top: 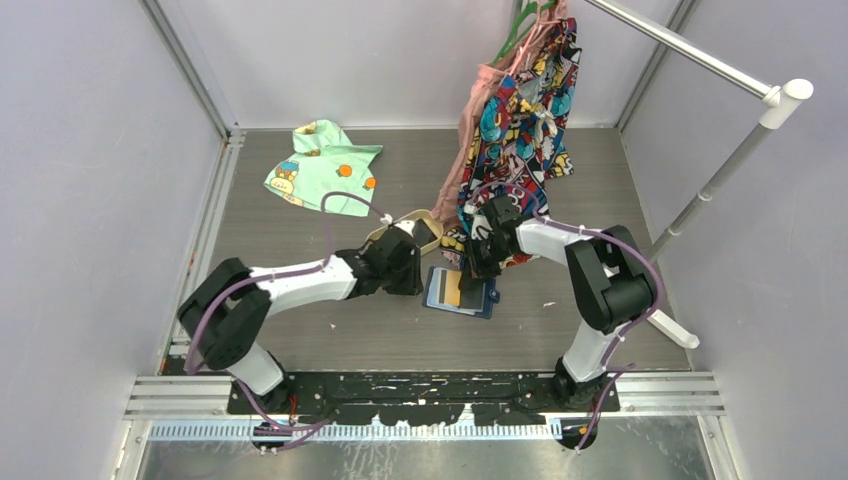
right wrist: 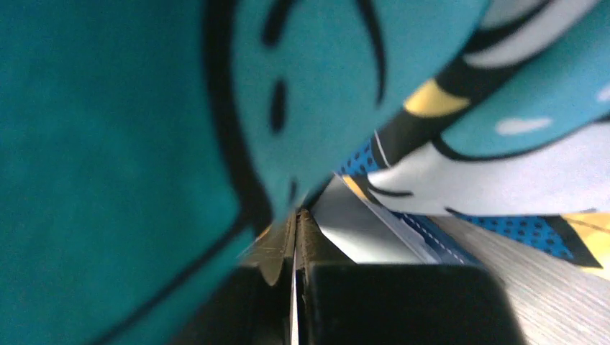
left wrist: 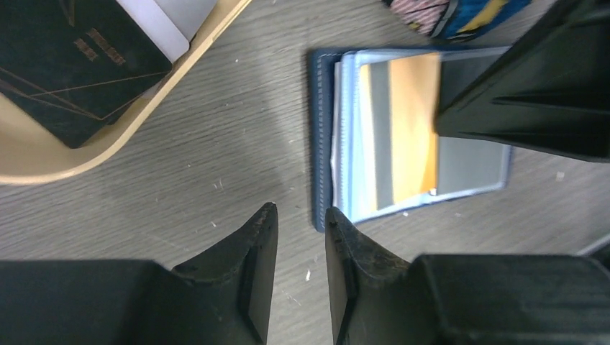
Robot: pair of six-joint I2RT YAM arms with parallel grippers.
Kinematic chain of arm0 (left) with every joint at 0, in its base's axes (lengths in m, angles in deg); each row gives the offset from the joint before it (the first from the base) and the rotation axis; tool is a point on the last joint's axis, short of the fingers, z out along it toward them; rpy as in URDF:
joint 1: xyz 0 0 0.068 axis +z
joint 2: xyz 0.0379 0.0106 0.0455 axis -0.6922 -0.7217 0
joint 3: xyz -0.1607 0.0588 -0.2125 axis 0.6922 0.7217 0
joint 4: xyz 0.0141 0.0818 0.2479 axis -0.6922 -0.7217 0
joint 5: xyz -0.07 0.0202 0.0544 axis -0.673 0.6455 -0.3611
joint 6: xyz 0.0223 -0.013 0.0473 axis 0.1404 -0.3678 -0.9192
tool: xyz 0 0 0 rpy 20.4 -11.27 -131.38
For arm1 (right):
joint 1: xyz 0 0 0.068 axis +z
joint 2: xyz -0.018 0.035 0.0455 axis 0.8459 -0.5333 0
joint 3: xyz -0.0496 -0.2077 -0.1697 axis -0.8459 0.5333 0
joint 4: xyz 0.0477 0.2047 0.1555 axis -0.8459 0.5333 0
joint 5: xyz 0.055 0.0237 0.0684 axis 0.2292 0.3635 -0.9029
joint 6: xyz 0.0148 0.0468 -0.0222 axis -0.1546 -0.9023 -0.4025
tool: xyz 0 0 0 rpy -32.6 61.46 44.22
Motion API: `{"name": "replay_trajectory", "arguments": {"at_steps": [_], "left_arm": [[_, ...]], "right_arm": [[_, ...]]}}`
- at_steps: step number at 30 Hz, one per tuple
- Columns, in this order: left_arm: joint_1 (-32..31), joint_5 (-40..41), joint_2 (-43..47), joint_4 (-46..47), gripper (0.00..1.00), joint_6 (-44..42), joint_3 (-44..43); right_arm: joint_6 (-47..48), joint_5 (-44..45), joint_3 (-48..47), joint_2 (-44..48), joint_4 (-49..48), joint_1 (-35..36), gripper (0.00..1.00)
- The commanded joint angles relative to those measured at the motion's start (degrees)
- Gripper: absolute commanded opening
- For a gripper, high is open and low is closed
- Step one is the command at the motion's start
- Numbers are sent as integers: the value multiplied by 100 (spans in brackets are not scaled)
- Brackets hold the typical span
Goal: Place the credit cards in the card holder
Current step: Insert the credit card into the card holder.
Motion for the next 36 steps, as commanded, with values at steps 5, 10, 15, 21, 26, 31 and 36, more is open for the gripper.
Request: {"name": "replay_trajectory", "arguments": {"at_steps": [5,10,15,21,26,31,36], "left_arm": [[17,-308,-949,7,31,-41,-397],[13,-208,-717,-105,31,-65,-342],[17,-36,-27,19,33,-63,-62],[49,-176,571,922,35,263,382],[200,-637,551,1659,34,774,644],[227,-978,211,1961,36,1012,709],[226,-1220,-135,2034,42,1103,578]], "right_arm": [[-255,-447,-463,-799,-63,89,2],[-206,-800,-478,-823,22,-65,4],[463,-1470,-362,-202,307,-463,10],[676,-1737,-467,-209,362,-431,12],[574,-1500,-734,-588,472,-150,6],[531,-732,-799,-797,632,54,4],[573,70,-955,-1076,993,90,3]]}}
